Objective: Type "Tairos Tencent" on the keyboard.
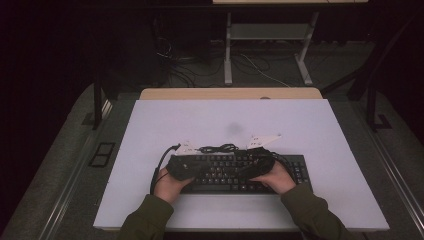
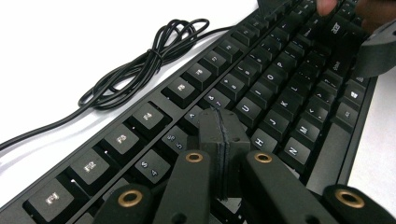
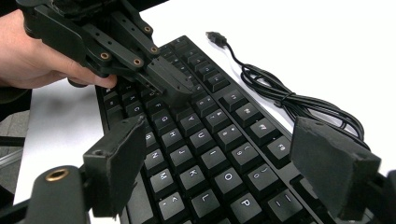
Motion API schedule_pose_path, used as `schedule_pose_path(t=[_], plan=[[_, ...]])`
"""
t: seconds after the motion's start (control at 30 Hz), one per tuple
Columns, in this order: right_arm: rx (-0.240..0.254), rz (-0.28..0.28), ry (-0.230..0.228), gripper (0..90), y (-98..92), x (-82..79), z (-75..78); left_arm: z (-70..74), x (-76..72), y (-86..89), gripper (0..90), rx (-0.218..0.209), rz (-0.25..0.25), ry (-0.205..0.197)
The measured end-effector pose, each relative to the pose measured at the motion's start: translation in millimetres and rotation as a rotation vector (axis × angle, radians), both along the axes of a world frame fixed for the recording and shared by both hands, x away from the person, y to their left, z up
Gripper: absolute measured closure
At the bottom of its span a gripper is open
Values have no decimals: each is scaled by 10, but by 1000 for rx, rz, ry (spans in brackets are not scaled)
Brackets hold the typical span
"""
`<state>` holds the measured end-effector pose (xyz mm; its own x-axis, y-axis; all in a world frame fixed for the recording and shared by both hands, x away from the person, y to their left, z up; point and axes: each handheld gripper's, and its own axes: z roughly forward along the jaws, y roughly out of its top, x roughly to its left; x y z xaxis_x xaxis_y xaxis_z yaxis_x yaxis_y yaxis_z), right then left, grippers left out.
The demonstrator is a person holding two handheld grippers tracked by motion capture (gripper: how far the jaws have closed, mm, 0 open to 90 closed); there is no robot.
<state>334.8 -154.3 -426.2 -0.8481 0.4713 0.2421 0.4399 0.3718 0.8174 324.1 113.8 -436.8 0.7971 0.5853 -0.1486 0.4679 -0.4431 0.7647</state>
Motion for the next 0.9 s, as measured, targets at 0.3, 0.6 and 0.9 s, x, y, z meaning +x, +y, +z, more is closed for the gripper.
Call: schedule_pose_path(t=[0.3, 0.6, 0.9], plan=[[2, -3, -7, 185, -12, 5, 2, -15, -1, -17, 889, 14, -4, 4], [9, -10, -11, 182, -41, 17, 8, 14, -9, 13, 875, -4, -3, 5], [9, -13, -10, 178, -93, 6, -20, 74, -23, 3, 819, -22, -13, -5]])
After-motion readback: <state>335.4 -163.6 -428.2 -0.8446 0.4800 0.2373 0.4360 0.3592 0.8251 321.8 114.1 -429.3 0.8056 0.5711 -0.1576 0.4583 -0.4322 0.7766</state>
